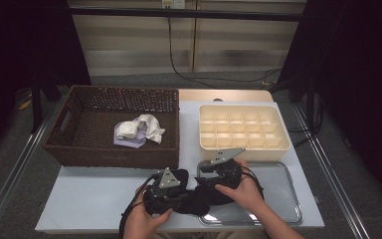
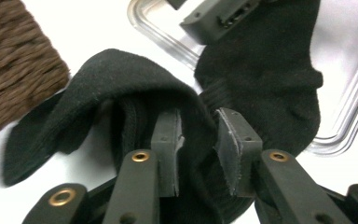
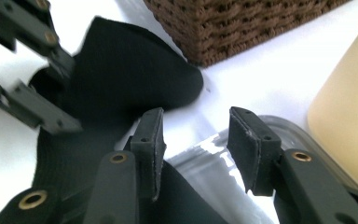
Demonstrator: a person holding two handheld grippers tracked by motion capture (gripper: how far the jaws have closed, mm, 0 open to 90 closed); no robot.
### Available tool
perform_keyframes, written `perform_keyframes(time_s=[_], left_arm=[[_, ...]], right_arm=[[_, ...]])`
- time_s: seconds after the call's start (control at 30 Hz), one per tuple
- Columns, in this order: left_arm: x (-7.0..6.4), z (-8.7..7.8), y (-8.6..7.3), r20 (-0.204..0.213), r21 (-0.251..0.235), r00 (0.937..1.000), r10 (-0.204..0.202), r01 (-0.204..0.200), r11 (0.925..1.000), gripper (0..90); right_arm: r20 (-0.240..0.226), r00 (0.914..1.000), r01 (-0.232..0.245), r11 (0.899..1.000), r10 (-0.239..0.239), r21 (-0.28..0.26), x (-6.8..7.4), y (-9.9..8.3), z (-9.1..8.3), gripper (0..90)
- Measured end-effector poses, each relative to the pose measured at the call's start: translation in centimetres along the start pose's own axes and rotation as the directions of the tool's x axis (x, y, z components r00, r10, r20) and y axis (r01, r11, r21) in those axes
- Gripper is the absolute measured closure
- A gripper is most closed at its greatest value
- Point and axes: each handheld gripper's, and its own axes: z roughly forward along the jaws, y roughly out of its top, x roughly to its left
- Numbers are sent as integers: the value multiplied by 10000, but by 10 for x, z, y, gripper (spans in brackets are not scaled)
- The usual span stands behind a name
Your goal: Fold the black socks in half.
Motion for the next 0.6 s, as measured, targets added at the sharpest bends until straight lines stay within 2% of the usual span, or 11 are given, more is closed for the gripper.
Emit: perform_keyframes(time_s=[0.17, 0.33, 0.4, 0.47, 0.5, 0.53, 0.6], left_arm=[[9, -12, -6, -110, 1, 9977, -662, 662, 9978, 636], [21, -28, -7, -489, -333, 9901, -1319, 1304, 9909, 634], [26, -37, -6, -600, -637, 9855, -1588, 1550, 9859, 634], [32, -45, -5, -882, -780, 9785, -1862, 1796, 9806, 634], [35, -48, -6, -977, -890, 9729, -2096, 2013, 9755, 634], [39, -49, -7, -1134, -821, 9690, -2195, 2110, 9740, 632], [47, -45, -11, -1118, -664, 9636, -2429, 2367, 9693, 619]], right_arm=[[54, 10000, 35, 9999, -36, 131, -3, -6, 3, 562], [48, 10000, 2, 9999, -3, 159, -4, -7, 3, 561], [51, 10000, -15, 9999, 14, 142, -4, -8, 3, 560], [110, 9999, 11, 9999, -12, 146, -4, -7, 2, 561], [119, 9999, -6, 9999, 5, 131, -5, -8, 1, 561], [133, 9999, 5, 9999, -6, 130, -5, -8, 1, 561], [149, 9999, 13, 9999, -15, 162, -5, -8, 1, 560]])
